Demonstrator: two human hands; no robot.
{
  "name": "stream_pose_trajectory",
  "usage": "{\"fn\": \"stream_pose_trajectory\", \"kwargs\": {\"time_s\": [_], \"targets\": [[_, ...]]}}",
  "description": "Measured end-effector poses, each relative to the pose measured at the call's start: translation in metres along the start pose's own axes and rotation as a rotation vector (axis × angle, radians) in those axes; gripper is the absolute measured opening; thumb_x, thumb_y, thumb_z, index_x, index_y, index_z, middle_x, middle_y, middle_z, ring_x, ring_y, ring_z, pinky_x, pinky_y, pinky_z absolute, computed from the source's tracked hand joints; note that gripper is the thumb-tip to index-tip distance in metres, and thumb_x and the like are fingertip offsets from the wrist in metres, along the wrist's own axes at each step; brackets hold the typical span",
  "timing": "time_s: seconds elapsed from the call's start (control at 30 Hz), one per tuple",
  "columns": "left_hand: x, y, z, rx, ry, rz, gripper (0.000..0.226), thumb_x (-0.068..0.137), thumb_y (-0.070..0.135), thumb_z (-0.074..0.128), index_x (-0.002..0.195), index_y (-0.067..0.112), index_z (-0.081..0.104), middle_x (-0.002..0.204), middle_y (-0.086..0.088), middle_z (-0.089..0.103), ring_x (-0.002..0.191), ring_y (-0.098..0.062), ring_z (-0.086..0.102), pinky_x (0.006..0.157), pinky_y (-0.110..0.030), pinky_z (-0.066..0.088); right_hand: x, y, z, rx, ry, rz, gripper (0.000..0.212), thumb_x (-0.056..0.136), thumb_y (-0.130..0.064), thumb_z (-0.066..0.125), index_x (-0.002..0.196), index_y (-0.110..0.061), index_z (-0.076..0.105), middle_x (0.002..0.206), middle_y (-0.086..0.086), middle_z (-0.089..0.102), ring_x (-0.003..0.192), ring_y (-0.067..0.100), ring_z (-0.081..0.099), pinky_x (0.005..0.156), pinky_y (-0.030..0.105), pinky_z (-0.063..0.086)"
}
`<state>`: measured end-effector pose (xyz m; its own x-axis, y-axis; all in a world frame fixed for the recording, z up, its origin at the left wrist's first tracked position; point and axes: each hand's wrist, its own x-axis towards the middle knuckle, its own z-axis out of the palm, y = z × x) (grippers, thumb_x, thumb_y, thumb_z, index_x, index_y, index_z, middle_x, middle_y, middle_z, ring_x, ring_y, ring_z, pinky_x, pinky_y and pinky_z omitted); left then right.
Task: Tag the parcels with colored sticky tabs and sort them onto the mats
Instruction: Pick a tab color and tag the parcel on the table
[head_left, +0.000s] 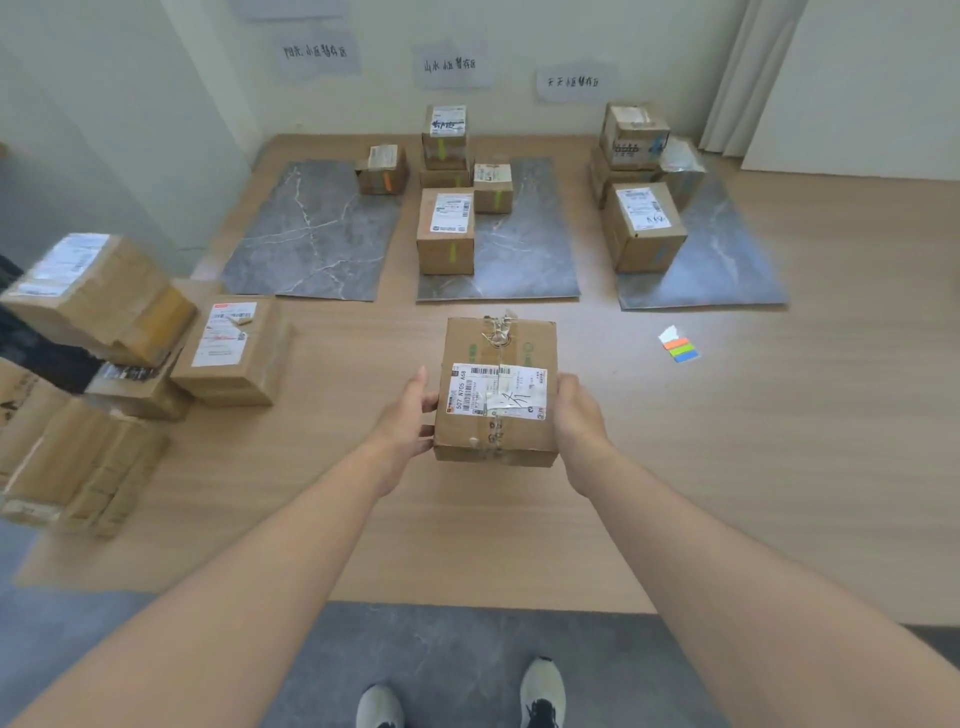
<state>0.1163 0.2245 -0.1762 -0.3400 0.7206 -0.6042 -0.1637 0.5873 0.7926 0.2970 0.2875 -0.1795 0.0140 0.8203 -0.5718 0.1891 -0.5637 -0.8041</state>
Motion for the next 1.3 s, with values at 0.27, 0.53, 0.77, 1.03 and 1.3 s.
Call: {"fn": "stream_pose_trajectory", "kwargs": {"time_s": [0.27,0.53,0.77,1.03,1.3], "targets": [[0.022,-0.030,0.045,-0.001,0.008,-0.063,0.045,0.105,0.049,0.035,0.114,0.014,0.062,0.103,0.011,0.065,0.091,-0.015,0.065,0.098,-0.034,0.048,0.040,0.028,-0.034,-0.008,-0.033,0.120,0.034,0.096,-0.036,0.031,0.083,-0.025,0.060,0.086,-0.002,0.064,0.074,0.021,0.053,0.062,0.031,0.036],[0.041,-0.047,0.046,0.023,-0.023,-0.132,0.055,0.104,0.049,0.039,0.137,0.008,0.053,0.132,-0.003,0.059,0.106,-0.024,0.063,0.107,-0.037,0.046,0.057,0.050,-0.030,-0.006,-0.039,0.158,0.034,0.099,-0.037,0.029,0.085,-0.025,0.058,0.091,-0.003,0.063,0.079,0.018,0.050,0.066,0.032,0.036],[0.039,-0.048,0.044,0.024,-0.042,-0.113,0.040,0.106,0.043,0.039,0.130,0.014,0.054,0.127,-0.002,0.059,0.102,-0.020,0.062,0.103,-0.037,0.047,0.052,0.053,-0.029,-0.003,0.020,0.141,0.035,0.101,-0.031,0.031,0.073,-0.024,0.052,0.079,-0.005,0.056,0.069,0.014,0.045,0.061,0.030,0.034],[0.046,0.005,0.056,0.134,0.001,0.135,0.043,0.105,0.046,0.032,0.127,0.024,0.062,0.134,0.008,0.055,0.121,-0.010,0.045,0.110,-0.033,0.033,0.047,0.031,-0.056,0.045,0.121,0.138,0.044,0.102,-0.040,0.039,0.123,-0.007,0.059,0.132,0.008,0.061,0.121,0.025,0.056,0.094,0.038,0.041],[0.063,0.051,0.144,0.102,-0.132,0.181,0.054,0.105,0.047,0.032,0.144,0.016,0.051,0.147,0.004,0.050,0.135,-0.013,0.042,0.119,-0.042,0.031,0.086,0.006,-0.125,0.174,0.222,0.065,0.040,0.101,-0.037,0.045,0.111,-0.002,0.060,0.141,0.015,0.056,0.130,0.030,0.053,0.105,0.042,0.044]]}}
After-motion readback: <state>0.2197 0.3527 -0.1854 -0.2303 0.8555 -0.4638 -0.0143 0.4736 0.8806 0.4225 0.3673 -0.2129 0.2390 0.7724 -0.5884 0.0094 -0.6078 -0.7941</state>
